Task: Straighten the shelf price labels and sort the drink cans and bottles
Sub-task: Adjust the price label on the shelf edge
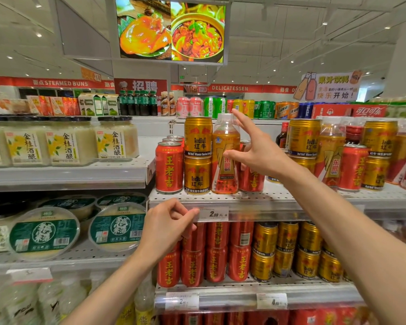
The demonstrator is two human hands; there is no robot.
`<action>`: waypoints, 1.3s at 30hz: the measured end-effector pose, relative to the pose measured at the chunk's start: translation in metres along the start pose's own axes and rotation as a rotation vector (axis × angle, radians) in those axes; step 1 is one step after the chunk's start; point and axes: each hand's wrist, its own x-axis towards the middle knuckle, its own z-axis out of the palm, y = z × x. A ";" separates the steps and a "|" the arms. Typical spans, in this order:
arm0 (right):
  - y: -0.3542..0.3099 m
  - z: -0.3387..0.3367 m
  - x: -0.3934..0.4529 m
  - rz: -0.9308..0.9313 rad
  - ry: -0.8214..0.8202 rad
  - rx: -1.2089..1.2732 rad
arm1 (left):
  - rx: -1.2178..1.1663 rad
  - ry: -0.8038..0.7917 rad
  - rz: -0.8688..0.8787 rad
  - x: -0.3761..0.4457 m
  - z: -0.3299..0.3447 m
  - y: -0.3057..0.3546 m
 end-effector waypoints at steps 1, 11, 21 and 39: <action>0.000 0.000 0.000 -0.001 0.002 -0.010 | 0.003 0.003 0.003 0.000 0.000 0.001; -0.001 -0.007 -0.011 0.026 0.003 0.020 | 0.030 0.022 0.012 0.000 0.003 0.004; 0.054 0.002 -0.057 0.175 0.334 -0.020 | 0.065 0.022 0.042 -0.001 0.009 0.004; 0.055 0.035 -0.080 0.311 0.124 -0.084 | 0.039 -0.050 0.034 -0.002 0.002 0.003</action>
